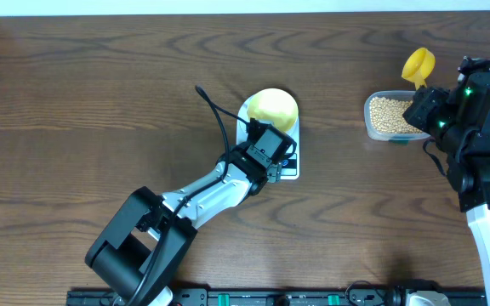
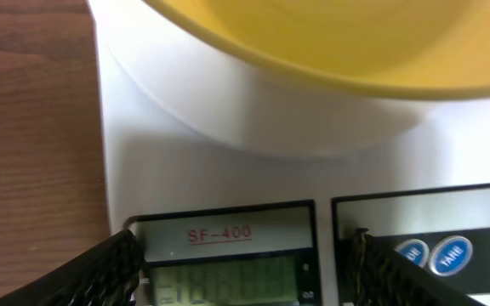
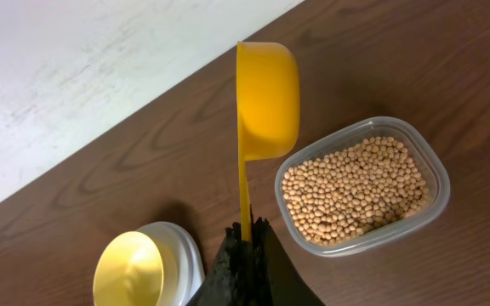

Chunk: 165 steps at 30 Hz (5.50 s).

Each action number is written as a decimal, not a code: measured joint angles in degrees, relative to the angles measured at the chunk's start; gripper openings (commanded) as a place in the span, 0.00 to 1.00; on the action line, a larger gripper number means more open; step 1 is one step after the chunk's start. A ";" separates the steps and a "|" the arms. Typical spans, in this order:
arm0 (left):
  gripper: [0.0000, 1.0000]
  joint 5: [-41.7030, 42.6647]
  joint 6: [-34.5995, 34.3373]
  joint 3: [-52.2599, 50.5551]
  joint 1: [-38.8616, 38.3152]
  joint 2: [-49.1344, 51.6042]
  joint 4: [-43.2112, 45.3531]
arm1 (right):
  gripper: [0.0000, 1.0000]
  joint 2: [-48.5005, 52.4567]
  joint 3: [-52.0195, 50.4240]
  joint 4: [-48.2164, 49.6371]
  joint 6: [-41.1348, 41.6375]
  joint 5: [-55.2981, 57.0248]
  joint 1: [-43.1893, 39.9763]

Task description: Scoop item into bowl and weigh 50g on scale

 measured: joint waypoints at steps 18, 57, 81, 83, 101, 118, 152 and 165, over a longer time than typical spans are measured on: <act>0.80 0.70 0.04 0.02 0.00 -0.15 -0.11 | 0.01 0.00 0.00 -0.17 0.00 -0.02 0.00; 0.80 2.08 0.44 0.02 15.28 -26.64 -24.02 | 0.01 1.86 0.09 0.92 -5.16 13.22 0.00; 0.81 1.46 0.39 0.02 15.39 -26.64 -24.06 | 0.01 11.89 0.09 1.36 -7.82 16.04 0.00; 0.81 1.46 0.39 0.02 15.39 -26.64 -24.06 | 0.01 11.89 0.09 1.36 -7.89 15.93 0.00; 0.81 1.46 0.42 0.02 15.39 -26.64 -24.20 | 0.01 11.91 0.07 7.93 -9.16 15.37 0.00; 0.98 11.61 0.37 0.00 15.43 -26.64 -15.13 | 0.01 12.00 0.09 11.21 -11.06 15.37 0.00; 0.98 2.47 -1.75 0.02 2.23 -13.11 -9.20 | 0.01 12.02 0.09 10.58 -11.06 12.57 0.00; 0.98 1.44 -1.77 0.02 1.70 -7.48 -4.74 | 0.01 12.00 0.09 10.58 -11.04 11.82 0.00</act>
